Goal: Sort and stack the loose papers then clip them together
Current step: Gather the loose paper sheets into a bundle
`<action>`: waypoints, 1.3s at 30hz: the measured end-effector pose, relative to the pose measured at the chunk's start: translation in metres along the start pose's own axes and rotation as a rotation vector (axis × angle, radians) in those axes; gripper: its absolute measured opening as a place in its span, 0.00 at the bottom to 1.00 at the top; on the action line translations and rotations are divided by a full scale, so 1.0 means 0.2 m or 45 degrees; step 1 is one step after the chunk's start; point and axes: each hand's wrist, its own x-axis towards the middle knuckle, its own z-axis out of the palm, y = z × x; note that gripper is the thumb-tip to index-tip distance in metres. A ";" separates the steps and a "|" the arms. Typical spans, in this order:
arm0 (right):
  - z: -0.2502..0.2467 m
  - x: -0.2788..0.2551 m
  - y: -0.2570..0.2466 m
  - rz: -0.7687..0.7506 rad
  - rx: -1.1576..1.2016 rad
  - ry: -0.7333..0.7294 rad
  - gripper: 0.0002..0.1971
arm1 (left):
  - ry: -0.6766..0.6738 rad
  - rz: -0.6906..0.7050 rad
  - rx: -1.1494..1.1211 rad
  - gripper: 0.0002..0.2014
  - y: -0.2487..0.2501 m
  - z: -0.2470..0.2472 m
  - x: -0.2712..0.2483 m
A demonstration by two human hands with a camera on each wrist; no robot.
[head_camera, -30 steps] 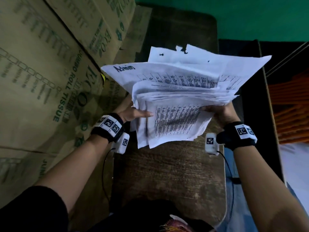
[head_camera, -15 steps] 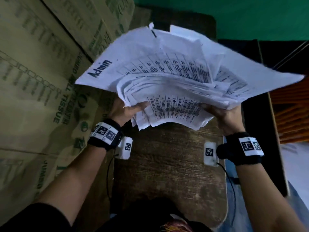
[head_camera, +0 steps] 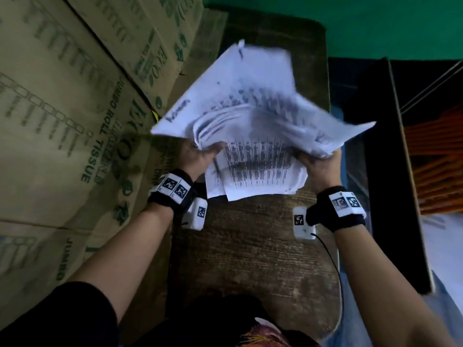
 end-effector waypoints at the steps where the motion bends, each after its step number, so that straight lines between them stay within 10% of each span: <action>1: 0.00 0.00 -0.02 0.000 0.038 -0.058 0.17 | 0.046 0.070 0.045 0.18 0.00 -0.01 0.00; 5: -0.07 -0.03 -0.03 -0.070 -0.063 -0.025 0.18 | -0.104 0.092 -0.124 0.19 -0.01 -0.07 -0.03; 8: -0.10 -0.07 0.15 0.260 -0.286 -0.039 0.22 | -0.320 -0.003 -0.176 0.24 0.00 -0.04 -0.11; 11: -0.04 -0.06 0.18 0.263 -0.399 0.067 0.15 | -0.076 -0.184 -0.083 0.23 0.05 0.04 -0.13; 14: 0.00 -0.05 -0.02 0.106 -0.170 0.118 0.13 | 0.133 0.069 -0.082 0.29 0.13 0.01 -0.07; 18: -0.02 0.02 -0.13 0.039 -0.060 0.002 0.23 | 0.052 0.153 -0.206 0.34 0.20 -0.07 0.02; 23: -0.05 0.14 0.19 0.448 -0.119 -0.045 0.29 | -0.155 -0.307 -0.462 0.38 -0.12 -0.02 0.09; 26: -0.08 0.09 0.50 0.700 -0.488 -0.095 0.32 | -0.457 -0.706 -0.143 0.28 -0.45 0.08 -0.01; 30: -0.07 -0.04 0.72 0.898 -0.873 -0.285 0.46 | -0.516 -0.696 0.375 0.16 -0.72 0.16 -0.12; 39: -0.04 -0.12 0.77 0.983 -0.835 -0.138 0.52 | -0.416 -0.930 -0.054 0.14 -0.77 0.20 -0.30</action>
